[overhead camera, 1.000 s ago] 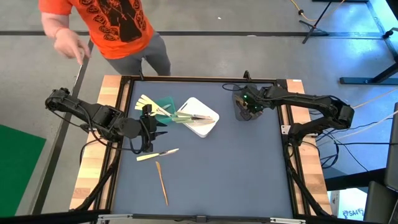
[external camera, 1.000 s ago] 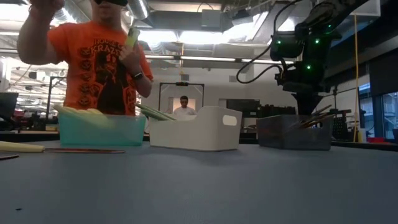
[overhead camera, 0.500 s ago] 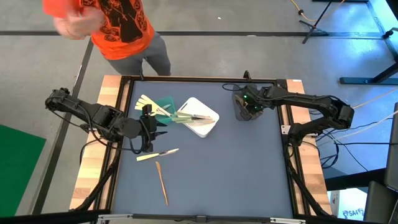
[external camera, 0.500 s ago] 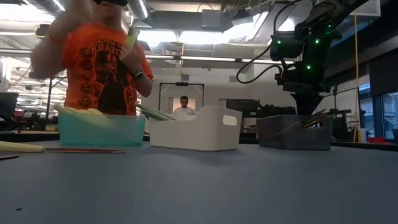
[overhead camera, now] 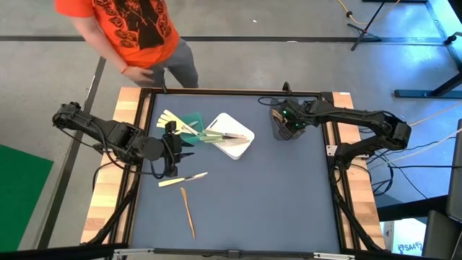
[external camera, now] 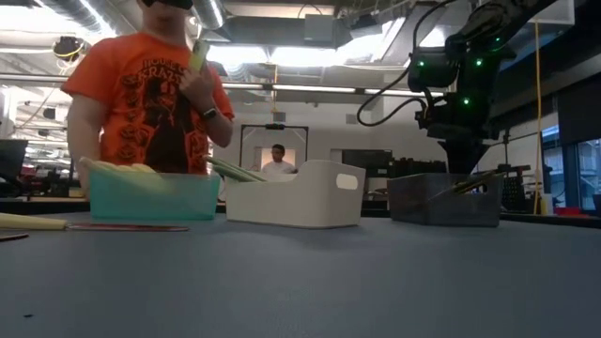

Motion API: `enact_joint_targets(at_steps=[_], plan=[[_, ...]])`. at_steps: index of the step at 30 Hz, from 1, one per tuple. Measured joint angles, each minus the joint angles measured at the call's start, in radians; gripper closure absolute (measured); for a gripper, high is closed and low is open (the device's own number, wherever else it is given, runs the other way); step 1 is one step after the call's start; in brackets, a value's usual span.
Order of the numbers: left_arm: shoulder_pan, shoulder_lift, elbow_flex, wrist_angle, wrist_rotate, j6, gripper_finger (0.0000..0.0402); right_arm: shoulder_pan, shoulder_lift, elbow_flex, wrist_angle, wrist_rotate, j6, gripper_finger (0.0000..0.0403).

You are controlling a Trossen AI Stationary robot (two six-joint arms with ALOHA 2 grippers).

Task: Sort silverware by color (type)
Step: Put the right gold table knife into the black bin

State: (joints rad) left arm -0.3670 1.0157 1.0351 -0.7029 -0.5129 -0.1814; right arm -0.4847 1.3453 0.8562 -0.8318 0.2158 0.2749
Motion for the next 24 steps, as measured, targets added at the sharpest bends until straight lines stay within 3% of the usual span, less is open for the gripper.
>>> enact_joint_targets(at_steps=[13, 24], plan=[[0.0, 0.0, 0.0, -0.012, 0.002, -0.062, 0.029, 0.0, -0.001, 0.0, -0.008, 0.0, 0.0, 0.0292], [0.0, 0.0, 0.0, -0.2, 0.099, -0.357, 0.029, 0.0, -0.138, 0.0, -0.052, 0.0, 0.006, 0.0292]])
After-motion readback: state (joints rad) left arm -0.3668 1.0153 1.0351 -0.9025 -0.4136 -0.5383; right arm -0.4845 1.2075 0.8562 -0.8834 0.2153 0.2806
